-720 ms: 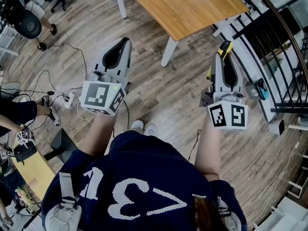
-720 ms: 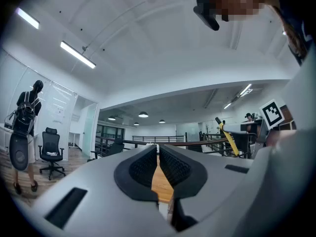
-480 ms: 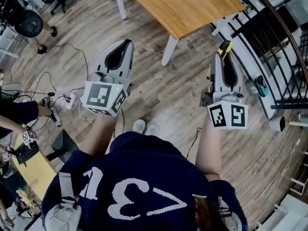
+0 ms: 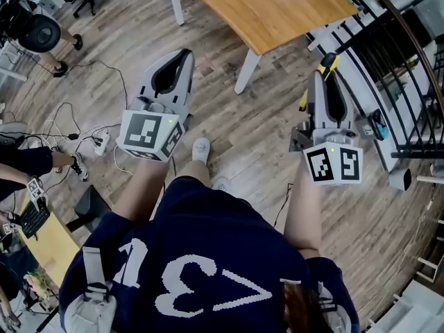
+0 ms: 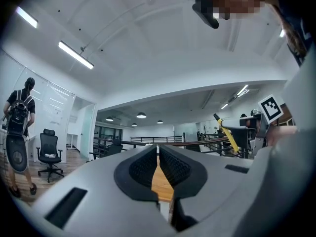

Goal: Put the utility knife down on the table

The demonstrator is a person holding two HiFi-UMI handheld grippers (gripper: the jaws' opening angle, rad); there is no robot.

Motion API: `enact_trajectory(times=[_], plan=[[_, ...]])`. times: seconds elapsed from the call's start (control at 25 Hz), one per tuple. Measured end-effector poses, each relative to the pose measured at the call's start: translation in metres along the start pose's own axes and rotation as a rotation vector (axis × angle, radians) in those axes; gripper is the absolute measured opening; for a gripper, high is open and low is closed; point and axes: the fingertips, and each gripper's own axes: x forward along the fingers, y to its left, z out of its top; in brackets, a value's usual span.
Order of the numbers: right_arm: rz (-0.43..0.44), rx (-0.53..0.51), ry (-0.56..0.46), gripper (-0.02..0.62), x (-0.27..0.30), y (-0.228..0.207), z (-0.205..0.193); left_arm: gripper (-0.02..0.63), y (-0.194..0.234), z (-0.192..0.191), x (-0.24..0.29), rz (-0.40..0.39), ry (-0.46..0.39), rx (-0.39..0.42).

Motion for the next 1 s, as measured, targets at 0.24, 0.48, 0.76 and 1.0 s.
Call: enact_trajectory(times=[0.24,0.48,0.76,1.0], plan=[[-0.030,-0.005,-0.032,0.126,0.073,-0.021,-0.005,0.028,0.050,-0.008,0.063,-0.027,-0.013,-0.001],[-0.064,-0.016,-0.063,0.126,0.161,-0.030,-0.010,0.028,0.113,-0.005,0.138,-0.077,-0.035,0.035],[-0.107,0.048,-0.042,0.126,0.207,-0.050,-0.022,0.028,0.149,-0.013,0.197,-0.122,-0.025,0.014],[-0.126,0.084,-0.013,0.126,0.232,-0.071,-0.035,0.028,0.159,-0.041,0.230,-0.137,0.018,-0.027]])
